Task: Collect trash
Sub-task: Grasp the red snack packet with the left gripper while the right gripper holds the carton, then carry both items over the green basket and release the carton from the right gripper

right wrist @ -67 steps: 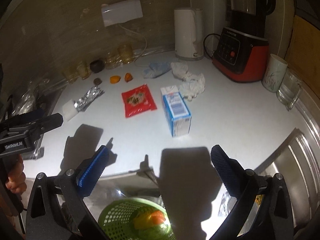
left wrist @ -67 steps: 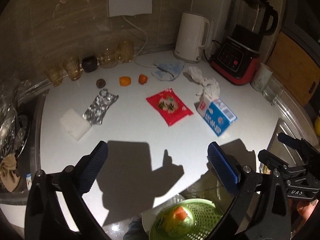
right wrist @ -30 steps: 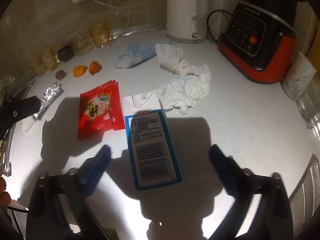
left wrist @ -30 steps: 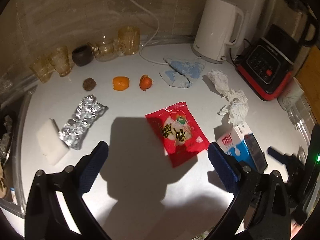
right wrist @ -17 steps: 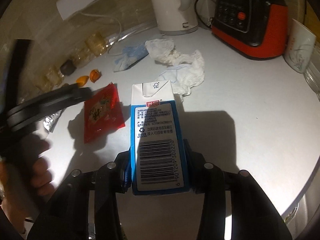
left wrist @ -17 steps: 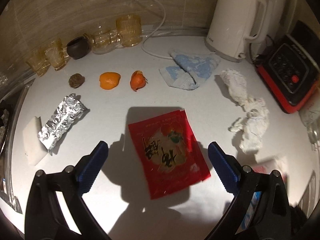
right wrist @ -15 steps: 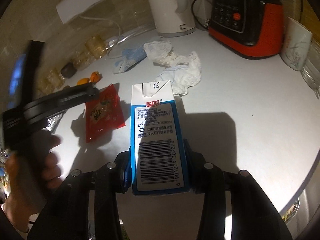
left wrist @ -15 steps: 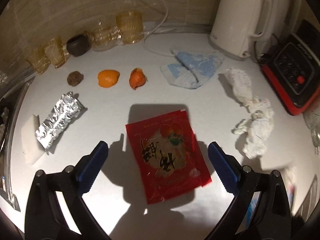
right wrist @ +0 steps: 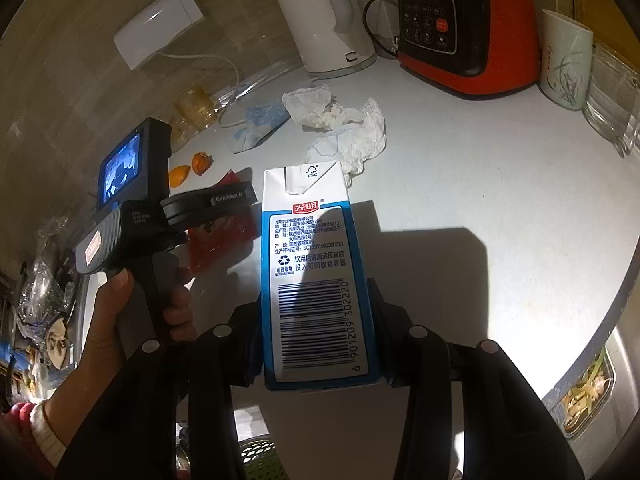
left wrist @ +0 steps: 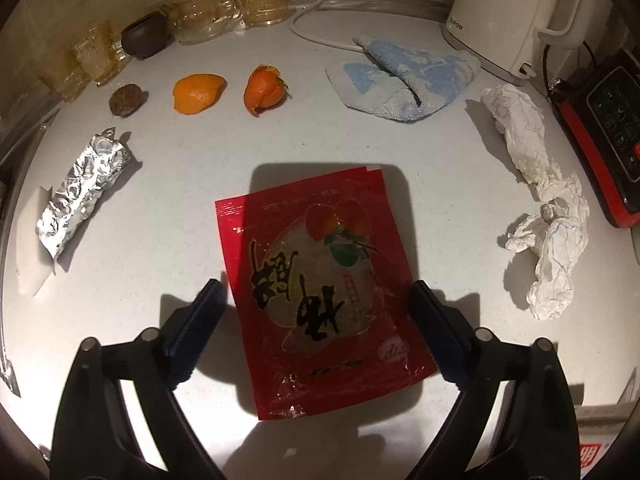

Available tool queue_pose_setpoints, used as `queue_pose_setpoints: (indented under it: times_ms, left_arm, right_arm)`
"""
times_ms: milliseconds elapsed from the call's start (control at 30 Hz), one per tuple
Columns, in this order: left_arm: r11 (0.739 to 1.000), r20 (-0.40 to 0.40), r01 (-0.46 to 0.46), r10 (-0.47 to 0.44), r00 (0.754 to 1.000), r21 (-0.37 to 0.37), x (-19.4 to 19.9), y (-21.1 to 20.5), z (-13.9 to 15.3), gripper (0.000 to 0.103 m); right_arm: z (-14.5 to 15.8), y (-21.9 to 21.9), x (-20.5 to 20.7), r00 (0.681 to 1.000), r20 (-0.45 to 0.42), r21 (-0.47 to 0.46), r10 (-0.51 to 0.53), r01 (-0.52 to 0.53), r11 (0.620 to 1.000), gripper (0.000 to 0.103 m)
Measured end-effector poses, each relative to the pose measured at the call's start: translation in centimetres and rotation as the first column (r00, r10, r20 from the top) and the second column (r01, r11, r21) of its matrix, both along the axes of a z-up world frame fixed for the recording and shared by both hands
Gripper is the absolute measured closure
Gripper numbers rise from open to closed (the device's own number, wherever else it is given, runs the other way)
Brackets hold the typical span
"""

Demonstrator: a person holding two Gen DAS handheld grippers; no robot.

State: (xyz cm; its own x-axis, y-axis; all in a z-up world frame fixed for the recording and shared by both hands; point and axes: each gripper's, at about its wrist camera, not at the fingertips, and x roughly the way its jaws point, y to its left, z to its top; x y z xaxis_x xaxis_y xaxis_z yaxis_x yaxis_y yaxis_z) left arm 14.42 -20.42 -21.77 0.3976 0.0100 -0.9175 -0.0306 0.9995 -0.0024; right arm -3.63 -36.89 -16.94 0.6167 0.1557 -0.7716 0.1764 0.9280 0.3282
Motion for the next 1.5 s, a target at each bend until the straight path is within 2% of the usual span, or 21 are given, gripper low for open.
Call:
queue_pose_setpoints:
  times_ms: [33,133,167,200,300,400,700,1100,1300,1500]
  left_arm:
    - [1.000,0.003,0.006,-0.006,1.000,0.001,0.1,0.0,0.1,0.021]
    - [1.000,0.012,0.026,-0.026,1.000,0.000,0.3,0.2,0.3,0.036]
    - [0.999,0.013,0.034,-0.034,0.999,-0.003,0.5,0.3,0.4,0.046]
    - [0.999,0.020,0.041,-0.041,0.999,-0.002,0.6,0.4,0.6,0.062]
    - [0.997,0.014,0.079,-0.078,0.997,-0.016,1.4,0.5,0.8,0.076]
    - [0.995,0.017,0.103,-0.103,0.995,-0.006,1.1,0.7,1.2,0.081]
    - [0.975,0.153,0.221,-0.222,0.963,0.026,-4.7,2.0,5.9,0.082]
    - [0.966,0.203,0.259,-0.252,0.946,-0.007,-10.7,4.8,8.9,0.082]
    - [0.955,0.247,0.298,-0.287,0.925,-0.005,-15.1,5.7,11.2,0.082]
    - [0.942,0.285,0.335,-0.322,0.903,0.004,-20.8,6.5,13.3,0.082]
  right_arm:
    - [0.0,0.1,-0.1,1.000,-0.001,0.004,0.000,0.000,1.000,0.059]
    - [-0.2,0.4,-0.5,1.000,-0.004,0.015,-0.003,0.003,1.000,0.059]
    - [-0.3,0.5,-0.7,1.000,-0.005,0.018,-0.004,0.004,1.000,0.059]
    - [-0.3,0.6,-0.8,1.000,-0.007,0.020,-0.004,0.004,1.000,0.059]
    - [-0.3,0.9,-1.1,1.000,-0.008,0.017,-0.005,0.005,1.000,0.059]
    - [-0.2,1.2,-1.2,1.000,-0.004,0.012,-0.006,0.006,1.000,0.059]
    - [1.0,2.4,-1.8,1.000,0.024,-0.032,0.009,-0.008,0.999,0.060]
    - [2.2,3.9,-3.6,0.997,0.048,-0.063,0.056,-0.053,0.997,0.061]
    - [4.1,5.7,-7.2,0.994,0.069,-0.110,0.087,-0.080,0.991,0.061]
    - [5.4,8.1,-13.6,0.990,0.066,-0.147,0.129,-0.118,0.982,0.061]
